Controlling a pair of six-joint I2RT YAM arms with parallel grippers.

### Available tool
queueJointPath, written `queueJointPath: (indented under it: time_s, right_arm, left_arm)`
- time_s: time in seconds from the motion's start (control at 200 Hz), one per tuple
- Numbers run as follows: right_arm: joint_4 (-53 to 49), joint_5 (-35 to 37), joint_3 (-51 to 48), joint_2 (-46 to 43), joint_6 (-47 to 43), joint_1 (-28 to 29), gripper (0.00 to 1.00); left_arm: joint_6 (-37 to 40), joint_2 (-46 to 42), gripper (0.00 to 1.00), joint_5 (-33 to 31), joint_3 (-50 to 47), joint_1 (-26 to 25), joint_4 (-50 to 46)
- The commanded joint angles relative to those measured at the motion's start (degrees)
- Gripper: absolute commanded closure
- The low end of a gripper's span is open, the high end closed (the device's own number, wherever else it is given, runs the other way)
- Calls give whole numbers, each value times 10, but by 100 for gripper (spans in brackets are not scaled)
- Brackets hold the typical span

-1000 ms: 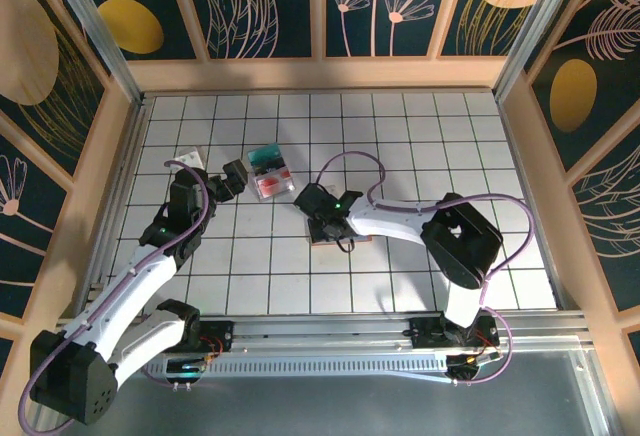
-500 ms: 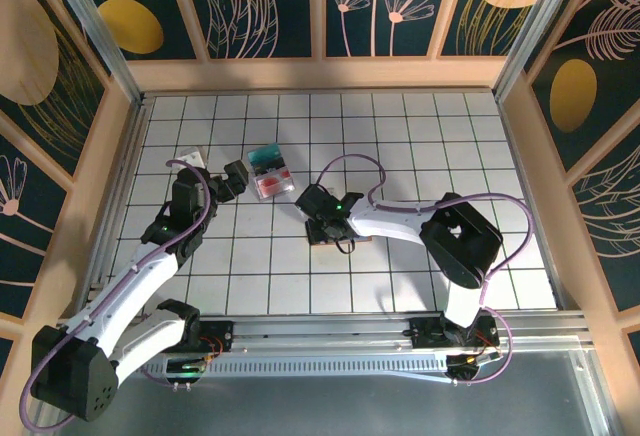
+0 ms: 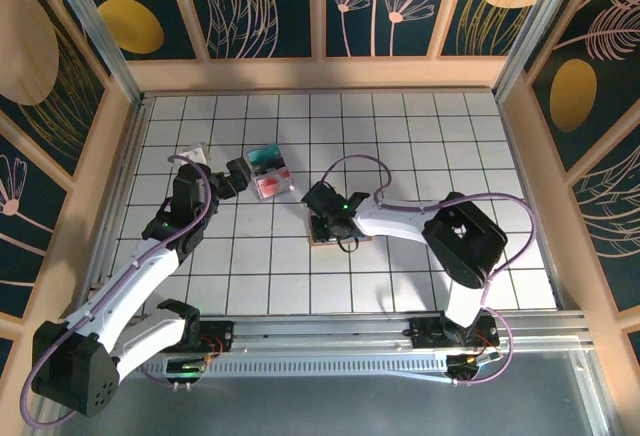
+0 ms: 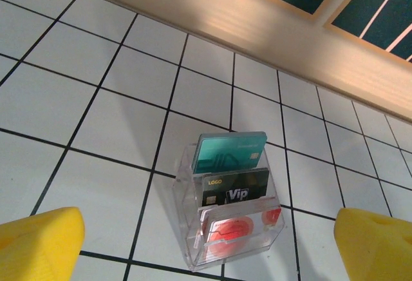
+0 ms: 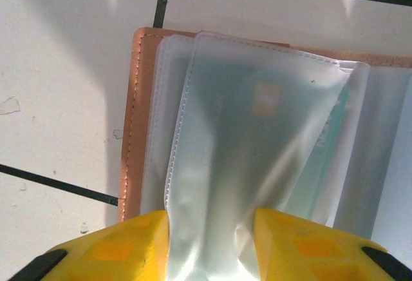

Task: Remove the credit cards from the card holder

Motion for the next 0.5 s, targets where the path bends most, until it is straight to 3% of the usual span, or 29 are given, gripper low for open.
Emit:
queueJointPath:
  time_s: [0.0, 0.195, 0.345, 0.49]
  right_arm:
    - [9, -27, -24, -8, -1, -11, 65]
    - [-19, 5, -12, -19, 0, -13, 70]
    - [-38, 29, -4, -23, 1, -12, 80]
    - [-48, 41, 0, -28, 5, -12, 80]
  left_arm:
    - [14, 0, 1, 23, 22, 2, 3]
    - [17, -4, 1, 42, 34, 2, 3]
    - [22, -11, 1, 32, 41, 1, 1]
    - [31, -5, 1, 34, 49, 2, -4]
